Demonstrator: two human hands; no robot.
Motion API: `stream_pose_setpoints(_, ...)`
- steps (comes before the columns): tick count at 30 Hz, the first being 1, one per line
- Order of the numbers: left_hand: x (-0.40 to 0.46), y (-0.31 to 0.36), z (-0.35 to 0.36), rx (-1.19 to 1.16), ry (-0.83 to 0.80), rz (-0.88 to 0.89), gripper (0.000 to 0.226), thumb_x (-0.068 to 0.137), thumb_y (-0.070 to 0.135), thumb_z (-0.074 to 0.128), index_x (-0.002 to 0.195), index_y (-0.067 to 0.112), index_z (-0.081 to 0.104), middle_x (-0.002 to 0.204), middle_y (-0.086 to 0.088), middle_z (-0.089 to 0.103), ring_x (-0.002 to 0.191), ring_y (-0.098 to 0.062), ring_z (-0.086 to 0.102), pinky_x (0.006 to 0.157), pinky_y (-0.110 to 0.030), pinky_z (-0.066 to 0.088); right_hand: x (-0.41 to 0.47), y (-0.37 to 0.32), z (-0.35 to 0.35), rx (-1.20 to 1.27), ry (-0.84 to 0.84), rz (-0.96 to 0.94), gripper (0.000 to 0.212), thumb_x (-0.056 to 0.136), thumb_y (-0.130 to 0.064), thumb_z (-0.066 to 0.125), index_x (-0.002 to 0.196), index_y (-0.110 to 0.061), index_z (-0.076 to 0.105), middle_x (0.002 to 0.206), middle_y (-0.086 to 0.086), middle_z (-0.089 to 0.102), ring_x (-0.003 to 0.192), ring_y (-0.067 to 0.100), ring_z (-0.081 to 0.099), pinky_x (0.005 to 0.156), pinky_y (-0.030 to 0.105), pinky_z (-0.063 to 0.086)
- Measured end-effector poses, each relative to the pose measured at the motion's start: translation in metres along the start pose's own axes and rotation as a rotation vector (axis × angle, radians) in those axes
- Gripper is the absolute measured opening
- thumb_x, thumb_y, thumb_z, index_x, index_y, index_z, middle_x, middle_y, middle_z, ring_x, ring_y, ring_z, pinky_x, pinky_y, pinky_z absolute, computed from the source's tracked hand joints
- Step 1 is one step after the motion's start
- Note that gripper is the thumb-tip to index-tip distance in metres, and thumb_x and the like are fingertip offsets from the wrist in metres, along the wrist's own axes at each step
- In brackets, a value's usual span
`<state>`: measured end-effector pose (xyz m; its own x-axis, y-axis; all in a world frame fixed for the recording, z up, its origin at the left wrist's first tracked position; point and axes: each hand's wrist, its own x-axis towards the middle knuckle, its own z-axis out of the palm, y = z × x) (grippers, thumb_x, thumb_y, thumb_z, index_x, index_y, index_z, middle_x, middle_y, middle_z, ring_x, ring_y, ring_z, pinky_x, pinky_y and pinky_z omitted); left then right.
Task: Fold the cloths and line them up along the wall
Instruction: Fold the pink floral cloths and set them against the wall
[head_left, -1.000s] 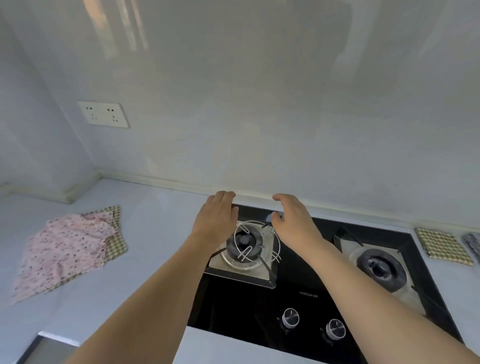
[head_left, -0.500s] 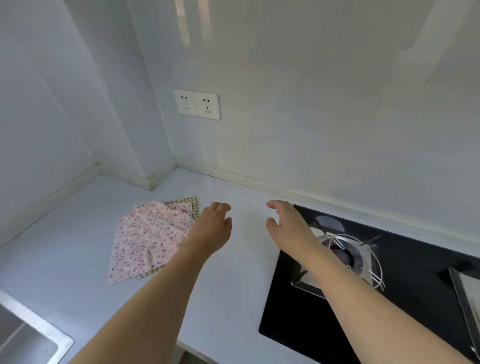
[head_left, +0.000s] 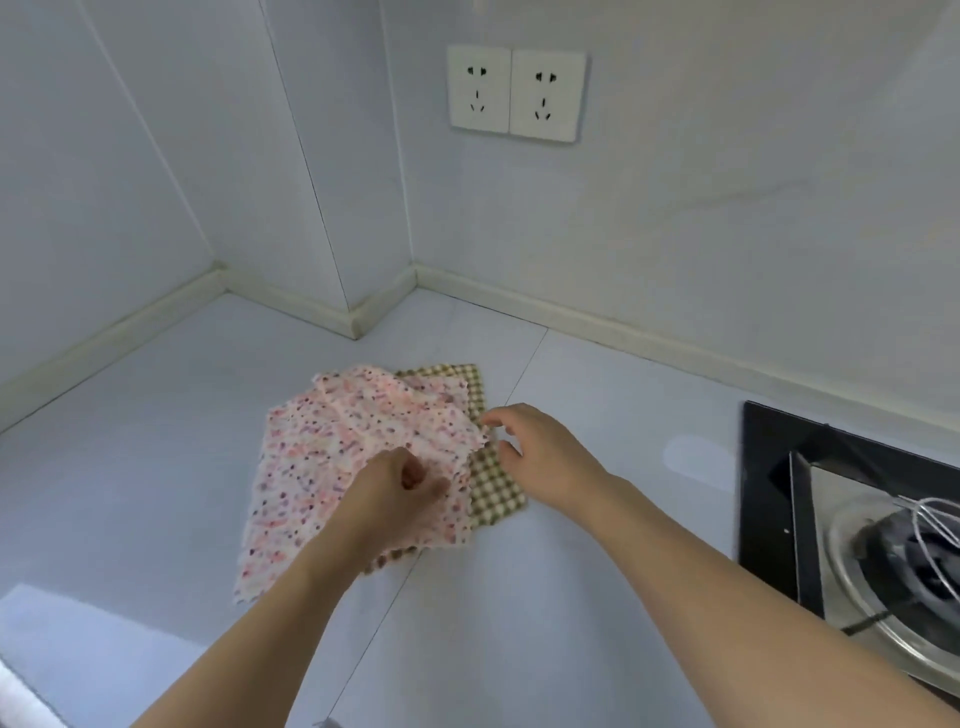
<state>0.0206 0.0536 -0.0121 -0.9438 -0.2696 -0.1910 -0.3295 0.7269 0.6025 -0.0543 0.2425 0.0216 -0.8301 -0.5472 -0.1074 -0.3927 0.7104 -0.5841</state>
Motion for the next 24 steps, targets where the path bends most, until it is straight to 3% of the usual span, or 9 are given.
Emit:
stream_pose_setpoints(4,0.007,-0.007,0.018,0.115,0.129,0.121,0.019,0.087,0.039,0.057,0.084,0.021,0.051,0.082,0.006,0.050,0.063,-0.009,0.044,0.053,-0.022,0.030,0.038,0.021,0.024,-0.036,-0.117,-0.084,0.040,0.098,-0.029,0.050,0.139,-0.032,0.048,0.132,-0.006,0.047,0.110,0.009,0.049,0.104,0.030,0.038)
stream_pose_setpoints(8,0.009,-0.014,0.016,0.159,0.216,0.231,0.017,0.095,0.030,0.048,0.083,0.019,0.053,0.080,0.005,0.052,0.066,-0.009,0.047,0.053,-0.022,0.032,0.057,0.027,0.029,-0.131,-0.082,-0.183,0.024,0.093,-0.033,0.058,0.116,-0.031,0.066,0.116,-0.007,0.055,0.105,0.010,0.053,0.097,0.031,0.043)
stream_pose_setpoints(12,0.006,-0.014,0.009,-0.002,0.203,0.247,0.010,0.094,0.022,0.049,0.088,0.019,0.057,0.083,0.001,0.061,0.071,-0.019,0.059,0.060,-0.033,0.048,0.059,0.023,0.031,-0.235,0.011,-0.244,0.014,0.092,-0.024,0.059,0.102,-0.026,0.069,0.106,-0.009,0.056,0.103,0.011,0.053,0.093,0.031,0.044)
stream_pose_setpoints(18,-0.020,-0.003,-0.011,-0.324,0.237,0.351,0.014,0.093,0.014,0.047,0.089,0.024,0.056,0.067,-0.003,0.054,0.040,-0.007,0.033,0.039,-0.019,0.029,0.024,-0.016,0.046,-0.272,0.065,-0.236,0.037,0.084,-0.022,0.058,0.121,-0.025,0.055,0.119,-0.007,0.053,0.115,0.015,0.043,0.095,0.033,0.039)
stream_pose_setpoints(21,-0.044,0.007,-0.033,-0.471,0.266,0.410,0.016,0.094,0.012,0.047,0.090,0.023,0.057,0.070,0.000,0.055,0.040,-0.008,0.035,0.037,-0.020,0.030,-0.004,-0.036,0.051,-0.372,0.182,-0.183,0.021,0.086,-0.029,0.058,0.104,-0.018,0.057,0.104,-0.001,0.055,0.109,0.024,0.049,0.084,0.035,0.039)
stream_pose_setpoints(24,-0.068,0.020,-0.055,-0.558,0.255,0.430,0.012,0.095,0.018,0.051,0.087,0.021,0.059,0.072,0.004,0.058,0.051,-0.009,0.048,0.047,-0.022,0.040,-0.033,-0.058,0.049,-0.272,0.307,-0.150,0.029,0.086,-0.039,0.056,0.111,-0.025,0.059,0.104,-0.006,0.056,0.105,0.023,0.053,0.085,0.035,0.042)
